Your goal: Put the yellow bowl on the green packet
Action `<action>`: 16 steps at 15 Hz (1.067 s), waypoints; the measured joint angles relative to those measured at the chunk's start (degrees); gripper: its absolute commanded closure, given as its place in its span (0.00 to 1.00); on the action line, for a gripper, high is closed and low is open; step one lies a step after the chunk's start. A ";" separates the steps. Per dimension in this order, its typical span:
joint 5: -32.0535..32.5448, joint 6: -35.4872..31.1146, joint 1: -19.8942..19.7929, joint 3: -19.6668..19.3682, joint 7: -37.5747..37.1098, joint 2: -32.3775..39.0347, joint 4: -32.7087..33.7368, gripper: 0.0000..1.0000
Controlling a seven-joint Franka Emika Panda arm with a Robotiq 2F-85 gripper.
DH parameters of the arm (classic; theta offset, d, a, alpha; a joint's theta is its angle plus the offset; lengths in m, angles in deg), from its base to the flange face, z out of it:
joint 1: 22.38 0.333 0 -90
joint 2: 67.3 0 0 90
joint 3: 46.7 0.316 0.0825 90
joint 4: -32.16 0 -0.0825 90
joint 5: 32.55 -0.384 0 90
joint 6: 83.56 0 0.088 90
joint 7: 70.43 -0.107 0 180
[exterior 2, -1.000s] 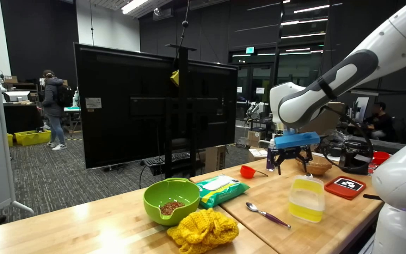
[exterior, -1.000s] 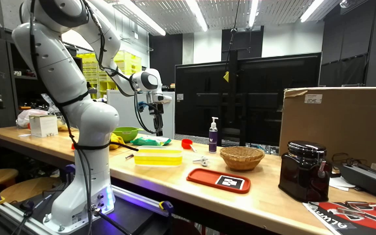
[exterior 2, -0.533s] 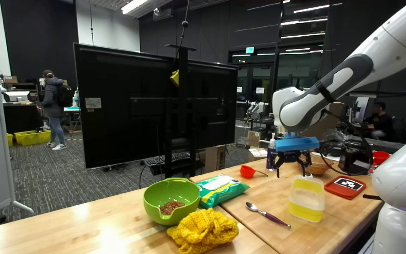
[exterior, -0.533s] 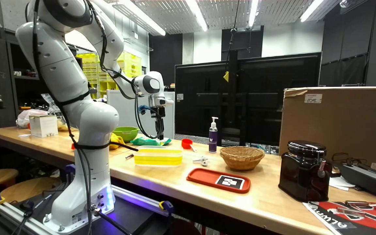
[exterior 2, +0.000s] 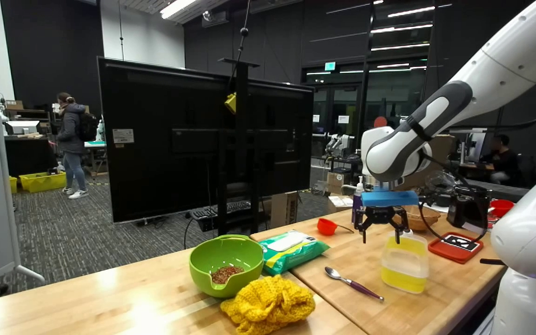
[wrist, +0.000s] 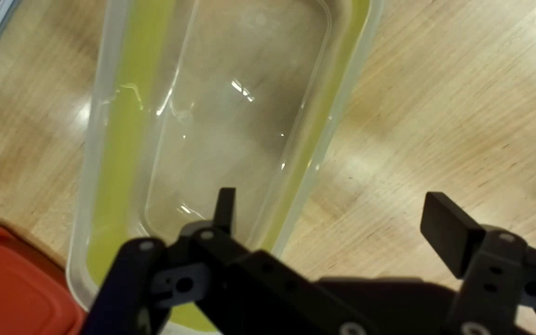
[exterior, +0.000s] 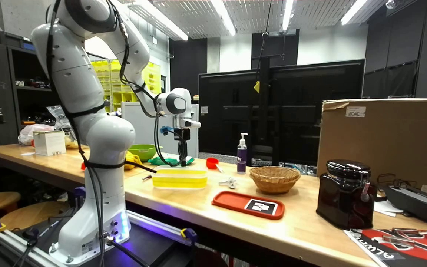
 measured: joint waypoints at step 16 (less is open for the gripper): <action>-8.43 -11.84 0.65 -3.14 11.57 12.86 0.93 0.66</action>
